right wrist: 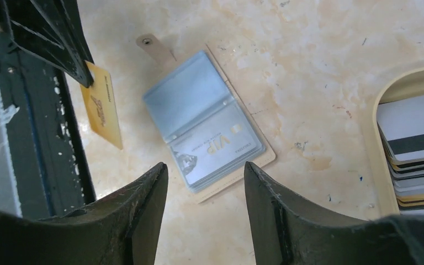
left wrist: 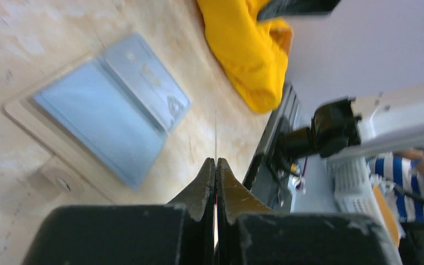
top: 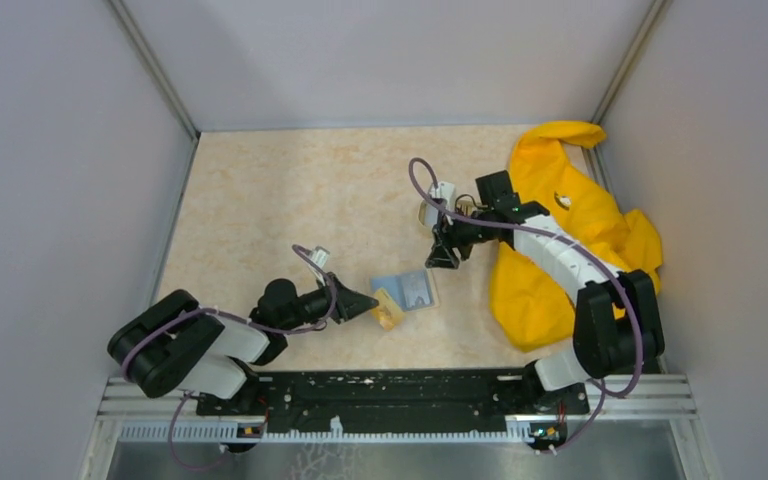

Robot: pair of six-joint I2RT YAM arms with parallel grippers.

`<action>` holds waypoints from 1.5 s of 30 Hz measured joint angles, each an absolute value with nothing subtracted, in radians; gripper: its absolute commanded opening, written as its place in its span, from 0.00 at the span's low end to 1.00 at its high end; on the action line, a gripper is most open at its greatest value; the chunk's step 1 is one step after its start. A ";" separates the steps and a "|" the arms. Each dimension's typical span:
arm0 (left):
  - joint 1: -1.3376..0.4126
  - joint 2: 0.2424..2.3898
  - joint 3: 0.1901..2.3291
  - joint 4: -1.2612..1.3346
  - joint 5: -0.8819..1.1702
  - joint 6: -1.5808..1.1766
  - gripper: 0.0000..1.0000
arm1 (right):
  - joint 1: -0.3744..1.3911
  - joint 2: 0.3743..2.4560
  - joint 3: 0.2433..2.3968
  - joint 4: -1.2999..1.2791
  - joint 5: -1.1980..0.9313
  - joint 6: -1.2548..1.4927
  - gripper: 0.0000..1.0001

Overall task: Put the credit cards into the card holder
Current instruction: Insert the credit card into the card holder.

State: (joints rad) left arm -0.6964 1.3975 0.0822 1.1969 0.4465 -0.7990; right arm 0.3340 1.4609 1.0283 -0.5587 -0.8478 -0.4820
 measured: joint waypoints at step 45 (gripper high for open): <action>-0.682 1.621 0.224 1.131 0.218 -0.955 0.00 | 0.511 1.623 0.971 -0.534 -0.553 -0.630 0.24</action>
